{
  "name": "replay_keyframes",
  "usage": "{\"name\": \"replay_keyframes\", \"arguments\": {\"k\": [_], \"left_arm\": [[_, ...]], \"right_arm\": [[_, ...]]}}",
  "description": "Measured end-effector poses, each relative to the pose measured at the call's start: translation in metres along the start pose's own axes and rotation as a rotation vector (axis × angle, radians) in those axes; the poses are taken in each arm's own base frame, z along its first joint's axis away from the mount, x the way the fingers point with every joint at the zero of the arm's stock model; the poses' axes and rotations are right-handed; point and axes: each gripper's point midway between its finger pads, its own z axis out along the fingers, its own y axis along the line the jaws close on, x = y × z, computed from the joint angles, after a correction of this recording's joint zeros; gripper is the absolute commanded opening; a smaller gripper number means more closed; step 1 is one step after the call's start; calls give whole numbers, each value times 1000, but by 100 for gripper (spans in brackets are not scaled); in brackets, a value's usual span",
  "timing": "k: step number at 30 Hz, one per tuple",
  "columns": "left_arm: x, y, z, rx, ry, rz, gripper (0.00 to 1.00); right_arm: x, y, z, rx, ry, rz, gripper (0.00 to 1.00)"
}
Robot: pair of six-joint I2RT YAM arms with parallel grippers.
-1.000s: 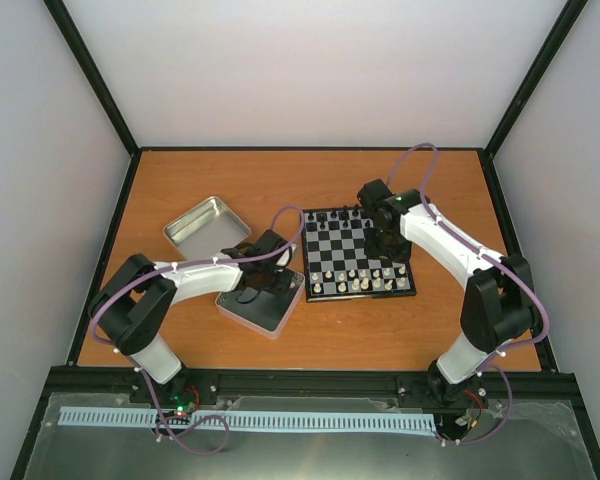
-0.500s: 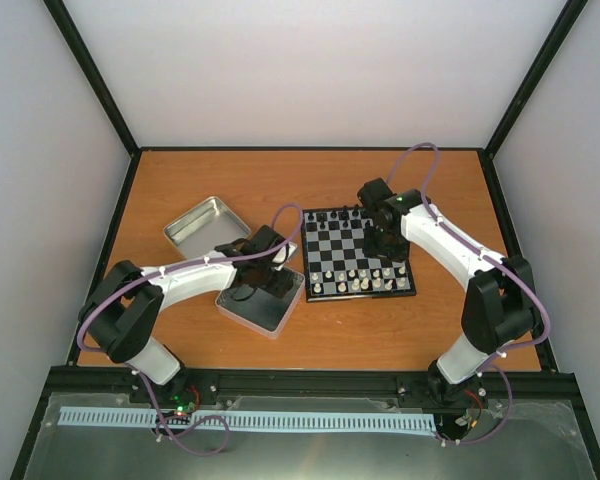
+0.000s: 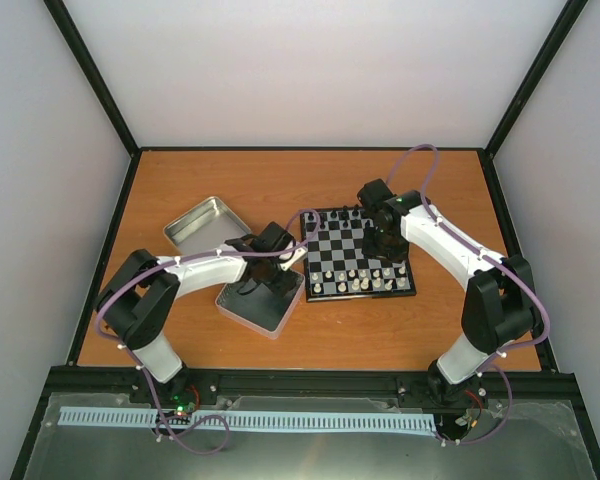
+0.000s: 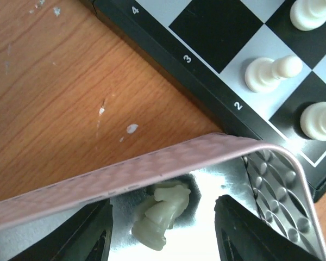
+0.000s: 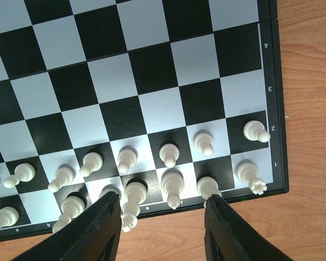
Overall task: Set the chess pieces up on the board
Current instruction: Pick up the chess piece from the storage box.
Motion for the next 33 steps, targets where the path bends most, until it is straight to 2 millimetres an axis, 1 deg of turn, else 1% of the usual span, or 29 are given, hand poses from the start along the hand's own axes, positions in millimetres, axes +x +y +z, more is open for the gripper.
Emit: {"name": "replay_keyframes", "arguments": {"k": [2, 8, 12, 14, 16, 17, 19, 21, 24, 26, 33], "left_arm": [[-1, 2, 2, -10, 3, 12, 52], [2, 9, 13, -32, 35, 25, 39], [1, 10, 13, -34, 35, 27, 33], [2, 10, 13, -28, 39, 28, 34], [3, 8, 13, -16, 41, 29, 41], [3, 7, 12, -13, 42, 29, 43], [4, 6, 12, -6, 48, 31, 44], [6, 5, 11, 0, 56, 27, 43], [11, 3, 8, 11, 72, 22, 38], [14, 1, 7, 18, 84, 18, 32], [18, 1, 7, 21, 102, 4, 18]], "right_arm": [[0, 0, 0, -1, 0, 0, 43], [0, 0, 0, -2, 1, 0, 43], [0, 0, 0, -2, 1, 1, 43], [0, 0, 0, -2, 1, 1, 43], [0, 0, 0, -2, 1, 1, 43], [0, 0, 0, -2, 1, 1, 43], [0, 0, 0, -2, 1, 0, 43], [0, 0, 0, -2, 1, 1, 43], [0, 0, 0, -2, 1, 1, 43], [0, 0, 0, -2, 1, 2, 43], [-1, 0, 0, -4, -2, 4, 43]]}}
